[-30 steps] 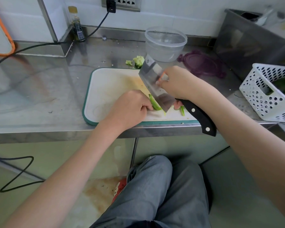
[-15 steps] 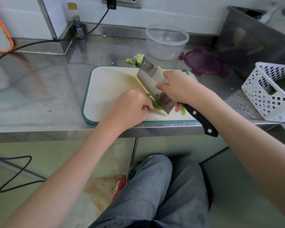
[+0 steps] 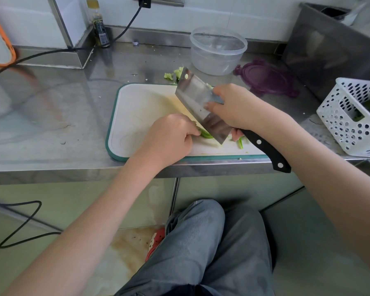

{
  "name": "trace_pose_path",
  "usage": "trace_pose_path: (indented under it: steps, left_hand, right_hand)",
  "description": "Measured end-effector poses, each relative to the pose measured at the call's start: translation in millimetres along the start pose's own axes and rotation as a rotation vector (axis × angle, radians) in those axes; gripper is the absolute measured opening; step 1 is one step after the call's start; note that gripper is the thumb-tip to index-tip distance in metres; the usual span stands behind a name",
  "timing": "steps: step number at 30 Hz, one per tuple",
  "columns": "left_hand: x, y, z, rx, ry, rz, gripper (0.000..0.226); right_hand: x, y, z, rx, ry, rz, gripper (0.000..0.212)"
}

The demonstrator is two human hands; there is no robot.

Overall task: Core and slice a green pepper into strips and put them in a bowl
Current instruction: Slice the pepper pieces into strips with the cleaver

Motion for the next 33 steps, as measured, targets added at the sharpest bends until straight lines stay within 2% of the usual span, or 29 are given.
trace_pose_path:
  steps: [2,4,14,18,33]
  left_hand:
    - [0,-1,0,-0.006,0.012,-0.005,0.046]
    - [1,-1,0,-0.006,0.020,-0.011,0.045]
    - [1,-1,1,-0.002,0.054,-0.018,0.045]
    - [-1,-1,2,-0.004,0.044,-0.006,0.044]
    - [-1,-1,2,0.025,0.039,0.036,0.040]
  right_hand:
    - [2,1,2,-0.001,-0.023,-0.013,0.024]
    - [4,3,3,-0.010,-0.048,-0.011,0.020]
    - [5,4,7,-0.057,-0.075,-0.006,0.020]
    - [5,3,8,-0.112,-0.103,0.007,0.035]
    - [6,-3,13,-0.192,-0.067,0.065,0.027]
Point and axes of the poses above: each hand's wrist, its own y-axis towards the middle knuckle, its own x-axis out of the palm, z = x × y, the point moved 1 cm from there along y, towards the middle knuckle, and after that the axes turned 5 degrees about z, right-handed, at the moved point
